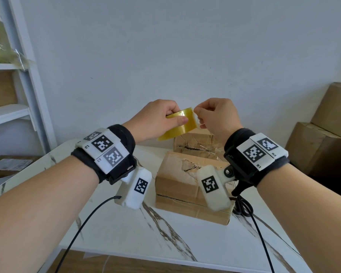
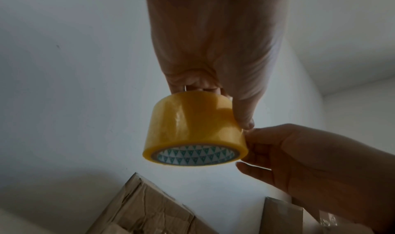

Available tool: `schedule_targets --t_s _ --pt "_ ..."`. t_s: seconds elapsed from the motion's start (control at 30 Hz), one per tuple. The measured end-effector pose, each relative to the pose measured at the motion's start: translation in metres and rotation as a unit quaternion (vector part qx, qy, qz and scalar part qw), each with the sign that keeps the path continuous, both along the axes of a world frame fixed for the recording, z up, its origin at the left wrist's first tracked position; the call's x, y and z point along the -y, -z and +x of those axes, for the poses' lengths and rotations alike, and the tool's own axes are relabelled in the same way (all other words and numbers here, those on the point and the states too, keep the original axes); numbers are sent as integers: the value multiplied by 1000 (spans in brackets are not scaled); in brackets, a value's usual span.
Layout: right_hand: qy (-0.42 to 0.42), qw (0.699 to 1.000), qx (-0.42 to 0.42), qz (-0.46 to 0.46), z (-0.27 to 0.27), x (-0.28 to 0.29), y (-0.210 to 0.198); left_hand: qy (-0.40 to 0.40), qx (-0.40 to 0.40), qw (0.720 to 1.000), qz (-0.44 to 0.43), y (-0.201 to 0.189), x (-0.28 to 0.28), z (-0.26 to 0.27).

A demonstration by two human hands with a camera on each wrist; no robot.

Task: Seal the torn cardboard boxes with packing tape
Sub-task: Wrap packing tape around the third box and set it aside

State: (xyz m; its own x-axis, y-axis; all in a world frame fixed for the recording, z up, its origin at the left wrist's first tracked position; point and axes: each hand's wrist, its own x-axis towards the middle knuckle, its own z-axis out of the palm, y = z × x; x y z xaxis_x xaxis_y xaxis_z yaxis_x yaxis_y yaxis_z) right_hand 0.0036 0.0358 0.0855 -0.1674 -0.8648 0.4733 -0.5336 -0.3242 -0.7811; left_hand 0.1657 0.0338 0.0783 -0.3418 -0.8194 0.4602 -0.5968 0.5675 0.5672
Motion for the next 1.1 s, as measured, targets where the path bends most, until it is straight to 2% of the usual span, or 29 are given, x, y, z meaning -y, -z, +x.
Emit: schedule_targets --t_s 0.13,0.2,0.3,0.43,0.63,0.77,0.9,1.0,1.1 --pt "-28 999 -31 18 2 -6 -1 -14 -19 999 25 -5 2 4" --pt "-39 999 -21 31 0 -10 -1 -12 -6 999 42 -8 1 5" --pt "-21 999 0 27 -2 -14 -4 -14 7 999 44 -9 -1 4" --pt "4 1000 -20 7 -2 -19 -6 -5 -2 999 41 -8 -4 2" --pt "-17 999 -32 -5 -8 -20 0 -14 -25 998 56 -8 -4 5" --pt "-29 999 -31 27 -9 -21 1 -13 -40 997 70 -7 -4 6" --pt "-30 999 4 23 -10 -19 2 -5 -43 996 72 -5 -3 5" --pt "-29 997 61 35 -8 -16 2 0 -24 998 62 -4 -3 2" --pt "-2 997 62 47 -7 -13 1 3 2 999 49 -3 -3 -1"
